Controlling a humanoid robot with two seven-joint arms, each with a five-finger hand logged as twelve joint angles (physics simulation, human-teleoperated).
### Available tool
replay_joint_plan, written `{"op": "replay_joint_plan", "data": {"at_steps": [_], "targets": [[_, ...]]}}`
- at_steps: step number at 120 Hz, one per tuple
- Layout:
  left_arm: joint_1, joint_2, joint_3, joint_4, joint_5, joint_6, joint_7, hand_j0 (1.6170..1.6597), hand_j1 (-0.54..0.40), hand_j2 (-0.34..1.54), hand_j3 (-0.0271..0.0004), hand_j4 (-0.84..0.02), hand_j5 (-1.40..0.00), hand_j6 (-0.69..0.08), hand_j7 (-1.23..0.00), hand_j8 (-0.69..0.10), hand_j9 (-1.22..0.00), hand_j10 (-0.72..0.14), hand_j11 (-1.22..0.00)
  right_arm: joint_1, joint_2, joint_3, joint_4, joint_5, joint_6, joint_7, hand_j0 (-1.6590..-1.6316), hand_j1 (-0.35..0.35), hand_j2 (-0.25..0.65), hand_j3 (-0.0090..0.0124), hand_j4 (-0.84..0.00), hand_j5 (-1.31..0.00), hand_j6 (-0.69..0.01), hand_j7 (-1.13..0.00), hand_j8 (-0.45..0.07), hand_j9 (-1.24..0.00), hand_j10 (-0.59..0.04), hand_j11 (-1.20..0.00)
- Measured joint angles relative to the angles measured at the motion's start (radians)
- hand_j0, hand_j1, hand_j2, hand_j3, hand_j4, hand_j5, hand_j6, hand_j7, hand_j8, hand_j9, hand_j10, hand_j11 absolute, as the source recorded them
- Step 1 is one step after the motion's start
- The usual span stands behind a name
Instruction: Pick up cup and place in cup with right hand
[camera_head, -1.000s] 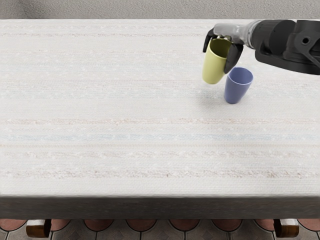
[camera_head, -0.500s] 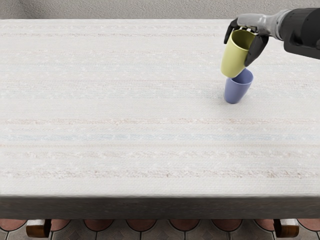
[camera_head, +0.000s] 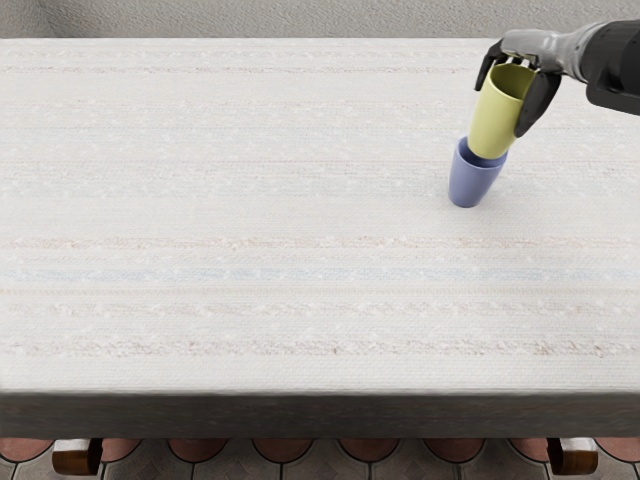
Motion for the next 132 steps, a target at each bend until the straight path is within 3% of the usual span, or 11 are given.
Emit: {"op": "replay_joint_plan", "data": {"at_steps": [22,63,75,132], "targets": [[-0.001,0.000,0.000,0.000,0.000,0.000,0.000,1.6581,0.328,0.00,0.0000,-0.018,-0.02,-0.018,-0.02,-0.018,-0.02,-0.018,-0.02,-0.005,0.052,-0.001,-0.039,-0.021,-0.012,0.000,-1.6454,0.100,0.053,-0.0004,-0.408,-0.91,-0.219,-0.86,-0.169,-0.90,-0.332,-0.91],[-0.001,0.000,0.000,0.000,0.000,0.000,0.000,1.6581,0.328,0.00,0.0000,-0.018,-0.02,-0.019,-0.02,-0.019,-0.02,-0.018,-0.02,-0.016,0.065,-0.002,-0.086,-0.044,-0.019,0.000,-1.6469,0.102,0.061,-0.0003,-0.398,-0.92,-0.213,-0.87,-0.164,-0.90,-0.326,-0.91],[0.000,0.000,0.000,0.000,0.000,0.000,0.000,1.6581,0.328,0.00,0.0000,-0.018,-0.02,-0.019,-0.02,-0.019,-0.02,-0.018,-0.02,-0.019,0.067,-0.002,-0.100,-0.045,-0.021,0.000,-1.6478,0.121,0.125,-0.0002,-0.391,-0.92,-0.207,-0.87,-0.156,-0.90,-0.320,-0.91],[-0.001,0.000,0.000,0.000,0.000,0.000,0.000,1.6581,0.328,0.00,0.0000,-0.018,-0.02,-0.018,-0.02,-0.018,-0.02,-0.018,-0.02,-0.017,0.119,-0.001,-0.180,-0.069,-0.027,0.000,-1.6470,0.121,0.094,-0.0004,-0.378,-0.94,-0.196,-0.88,-0.147,-0.90,-0.312,-0.92]]}}
